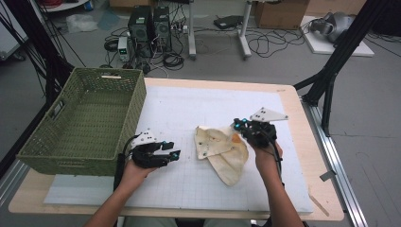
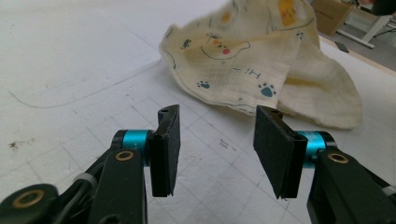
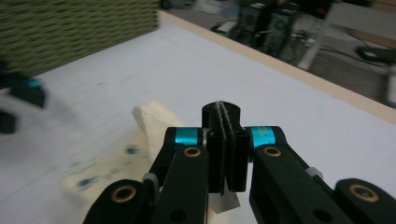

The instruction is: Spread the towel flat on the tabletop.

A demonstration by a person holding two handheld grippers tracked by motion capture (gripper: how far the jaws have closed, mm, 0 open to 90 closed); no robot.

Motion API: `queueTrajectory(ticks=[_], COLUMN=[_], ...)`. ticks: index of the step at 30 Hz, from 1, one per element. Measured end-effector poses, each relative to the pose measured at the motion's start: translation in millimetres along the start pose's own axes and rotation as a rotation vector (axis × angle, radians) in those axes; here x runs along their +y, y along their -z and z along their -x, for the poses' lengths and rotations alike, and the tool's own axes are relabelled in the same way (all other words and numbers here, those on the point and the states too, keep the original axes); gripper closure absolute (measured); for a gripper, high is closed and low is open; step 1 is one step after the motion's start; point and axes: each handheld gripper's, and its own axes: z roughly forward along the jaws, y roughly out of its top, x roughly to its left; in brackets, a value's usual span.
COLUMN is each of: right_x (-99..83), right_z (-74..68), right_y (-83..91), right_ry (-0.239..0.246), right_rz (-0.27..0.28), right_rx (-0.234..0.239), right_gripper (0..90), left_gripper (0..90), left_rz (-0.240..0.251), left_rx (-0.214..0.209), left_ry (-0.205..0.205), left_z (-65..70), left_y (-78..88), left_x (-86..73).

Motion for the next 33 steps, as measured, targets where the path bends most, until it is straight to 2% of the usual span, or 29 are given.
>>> queueTrajectory(ticks=[6,8,10,11,13,16,19,22,24,27,31,33], right_x=[-3.4,-7.5,-12.8,-15.2,-19.4,-25.4,-31.6,-39.6,-46.2,-57.7,-71.0,-76.5], right_z=[43.1,55.1,63.3,65.5,65.4,59.6,52.9,44.8,40.3,29.6,17.9,15.7], right_y=[-7.4,-8.2,-8.3,-8.4,-6.8,-0.1,10.7,24.2,32.5,41.3,46.4,46.7], right_ry=[-0.067,-0.109,-0.147,-0.165,-0.175,-0.154,-0.125,-0.099,-0.101,-0.072,-0.037,-0.04], right_rz=[-0.062,-0.081,-0.103,-0.109,-0.11,-0.092,-0.092,-0.063,-0.048,-0.047,-0.054,-0.052], right_rx=[-0.17,-0.225,-0.251,-0.249,-0.245,-0.237,-0.215,-0.197,-0.155,-0.115,-0.095,-0.08], right_gripper=[89.2,89.1,88.5,85.8,72.1,64.5,60.5,57.1,54.0,53.7,50.7,48.2], left_gripper=[49.7,48.3,46.5,45.7,44.5,44.1,44.2,44.8,45.1,45.3,44.2,38.7], left_rz=[-0.008,-0.013,-0.024,-0.028,-0.026,-0.015,-0.017,-0.023,-0.021,-0.025,-0.033,-0.047], left_rx=[-0.015,-0.02,-0.026,-0.027,-0.028,-0.034,-0.046,-0.057,-0.063,-0.071,-0.066,-0.048], left_ry=[0.007,0.018,0.025,0.03,0.034,0.052,0.049,0.045,0.05,0.061,0.063,0.077], left_z=[2.6,3.3,3.6,3.7,3.7,4.7,7.5,11.5,14.3,18.0,23.3,25.7], left_y=[-2.9,-4.2,-5.8,-6.3,-6.7,-7.4,-10.4,-15.3,-19.8,-29.7,-44.6,-52.5], left_x=[-0.5,-0.6,-1.0,-1.2,-1.3,-0.9,-0.1,1.6,3.4,7.0,11.4,11.4])
